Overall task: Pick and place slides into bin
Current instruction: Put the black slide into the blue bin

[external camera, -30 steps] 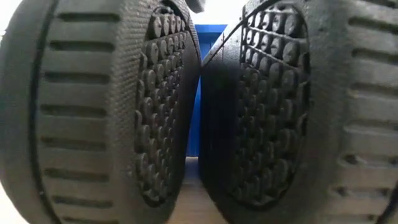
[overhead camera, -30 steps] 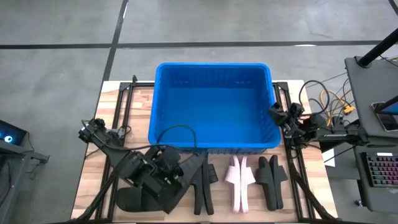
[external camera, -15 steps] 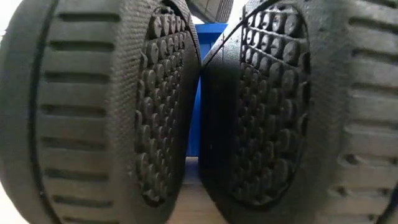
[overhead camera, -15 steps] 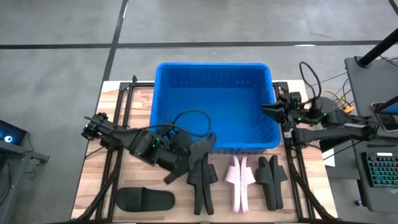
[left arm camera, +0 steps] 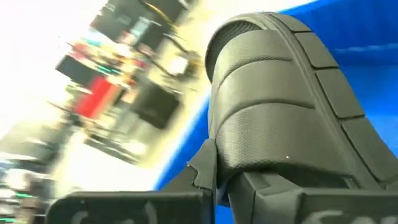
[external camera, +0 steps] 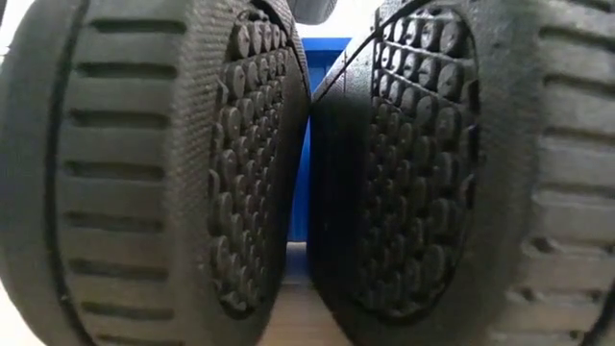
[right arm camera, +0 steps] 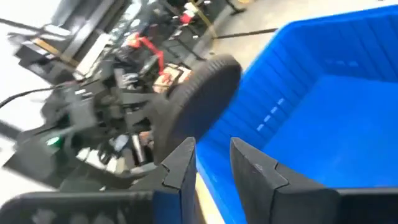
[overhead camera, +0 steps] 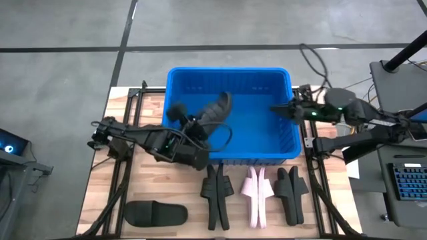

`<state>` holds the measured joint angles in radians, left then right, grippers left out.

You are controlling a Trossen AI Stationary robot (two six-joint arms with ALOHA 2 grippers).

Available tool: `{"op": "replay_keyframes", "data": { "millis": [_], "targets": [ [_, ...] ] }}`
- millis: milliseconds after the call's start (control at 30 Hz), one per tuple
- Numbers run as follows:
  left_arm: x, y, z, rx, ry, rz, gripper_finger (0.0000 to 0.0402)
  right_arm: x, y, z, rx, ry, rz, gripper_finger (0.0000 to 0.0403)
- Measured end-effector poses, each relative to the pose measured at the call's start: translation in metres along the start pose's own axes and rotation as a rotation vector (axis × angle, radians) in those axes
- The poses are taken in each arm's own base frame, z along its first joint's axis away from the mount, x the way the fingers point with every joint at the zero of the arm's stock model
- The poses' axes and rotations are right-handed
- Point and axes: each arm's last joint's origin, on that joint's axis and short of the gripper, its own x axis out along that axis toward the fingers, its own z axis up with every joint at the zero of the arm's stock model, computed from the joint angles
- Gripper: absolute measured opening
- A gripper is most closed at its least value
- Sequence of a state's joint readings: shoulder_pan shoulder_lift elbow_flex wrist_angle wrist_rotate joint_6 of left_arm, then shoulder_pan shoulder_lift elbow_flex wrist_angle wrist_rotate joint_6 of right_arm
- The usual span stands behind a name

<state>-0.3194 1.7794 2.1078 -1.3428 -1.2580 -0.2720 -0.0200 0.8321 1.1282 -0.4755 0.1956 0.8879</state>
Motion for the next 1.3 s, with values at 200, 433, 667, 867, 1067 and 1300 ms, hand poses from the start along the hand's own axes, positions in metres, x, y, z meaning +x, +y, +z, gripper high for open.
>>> {"op": "replay_keyframes", "data": {
  "millis": [200,433,667,867,1067,1300],
  "targets": [
    [0.008,0.003,0.011,0.205,-0.027,0.106,0.0001,0.041,0.009,0.001,0.178,-0.040,-0.124,0.0083],
    [0.018,0.003,0.011,0.324,0.000,0.196,0.0001,0.081,0.011,0.004,0.289,-0.053,-0.206,0.0120],
    [0.020,-0.004,0.006,0.413,0.018,0.269,0.0001,0.104,0.029,0.016,0.222,-0.102,-0.154,0.0155],
    [0.021,-0.005,0.003,0.430,0.026,0.346,0.0001,0.114,0.041,0.028,0.153,-0.185,-0.154,0.0159],
    [0.021,-0.007,0.005,0.395,0.020,0.345,0.0001,0.124,0.042,0.036,0.133,-0.210,-0.168,0.0152],
    [0.022,-0.008,0.008,0.356,0.014,0.350,0.0001,0.138,0.034,0.038,0.168,-0.177,-0.163,0.0152]
  ]
}}
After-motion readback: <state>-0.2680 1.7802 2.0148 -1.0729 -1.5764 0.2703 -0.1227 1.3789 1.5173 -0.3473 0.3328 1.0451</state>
